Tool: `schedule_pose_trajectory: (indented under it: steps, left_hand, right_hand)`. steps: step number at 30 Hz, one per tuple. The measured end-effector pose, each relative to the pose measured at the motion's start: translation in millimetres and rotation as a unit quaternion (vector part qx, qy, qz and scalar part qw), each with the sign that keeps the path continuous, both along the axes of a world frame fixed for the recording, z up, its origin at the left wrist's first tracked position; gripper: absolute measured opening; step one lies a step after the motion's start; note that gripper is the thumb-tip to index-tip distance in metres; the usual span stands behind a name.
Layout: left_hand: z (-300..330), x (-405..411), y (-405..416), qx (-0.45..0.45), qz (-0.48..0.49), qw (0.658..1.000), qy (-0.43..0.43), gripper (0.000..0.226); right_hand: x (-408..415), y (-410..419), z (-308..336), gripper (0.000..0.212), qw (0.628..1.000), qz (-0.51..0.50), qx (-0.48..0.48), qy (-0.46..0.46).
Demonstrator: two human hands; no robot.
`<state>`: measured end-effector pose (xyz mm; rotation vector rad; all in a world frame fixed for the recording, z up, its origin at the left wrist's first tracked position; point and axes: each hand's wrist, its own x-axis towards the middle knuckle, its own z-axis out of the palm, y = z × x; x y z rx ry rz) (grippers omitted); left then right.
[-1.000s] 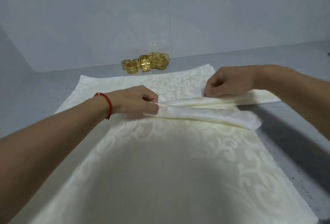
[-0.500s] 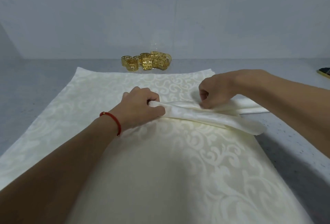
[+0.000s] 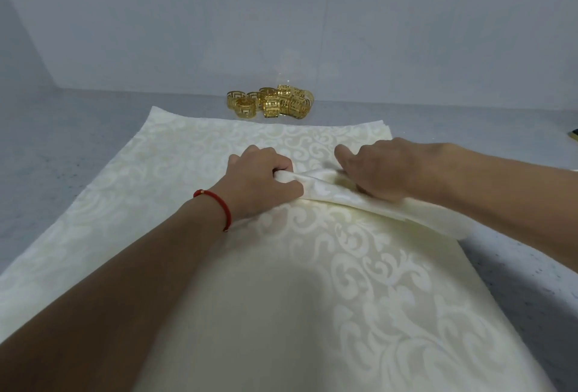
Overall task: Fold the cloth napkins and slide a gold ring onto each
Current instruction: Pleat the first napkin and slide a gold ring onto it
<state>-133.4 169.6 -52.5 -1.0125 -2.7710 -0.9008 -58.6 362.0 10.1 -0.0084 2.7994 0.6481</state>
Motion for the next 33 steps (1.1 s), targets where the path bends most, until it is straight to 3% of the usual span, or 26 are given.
schedule_pose_trajectory:
  steps: [3, 6, 11, 15, 23, 29, 31, 33]
  left_hand:
    - [-1.1, -0.4, -0.1, 0.004, -0.003, 1.0, 0.001, 0.029]
    - [-0.4, -1.2, -0.1, -0.005, -0.006, 1.0, -0.007, 0.034]
    - [-1.8, -3.3, -1.8, -0.001, -0.012, 1.0, -0.008, 0.033]
    - [-1.6, -4.0, -2.5, -0.004, -0.015, 1.0, -0.009, 0.029]
    - [-1.2, -4.8, -2.1, -0.014, -0.018, 1.0, -0.012, 0.027]
    - [-1.0, -3.4, -2.9, -0.005, -0.021, 1.0, -0.015, 0.028]
    - [-1.8, -3.8, -6.2, 0.006, -0.024, 0.999, -0.039, 0.03]
    - [2.8, -6.0, 0.0, -0.047, -0.013, 0.997, -0.058, 0.027]
  right_hand:
    - [1.0, -0.5, 14.3, 0.008, 0.999, -0.015, -0.034, -0.036]
    - [-1.7, 11.7, 37.1, 0.016, 0.984, -0.055, -0.152, -0.076]
    - [-5.5, 46.5, 61.6, 0.017, 0.929, -0.085, -0.342, -0.111]
    - [-0.2, 67.6, 52.9, 0.017, 0.86, -0.146, -0.473, -0.122]
    - [3.3, 47.9, 43.2, 0.023, 0.888, -0.127, -0.433, -0.083]
    - [-7.9, 23.7, 64.6, 0.039, 0.79, -0.252, -0.534, -0.166]
    - [-12.2, 22.9, 68.2, 0.041, 0.799, -0.237, -0.528, -0.163]
    - [-12.8, 21.4, 67.5, 0.029, 0.809, -0.223, -0.514, -0.179]
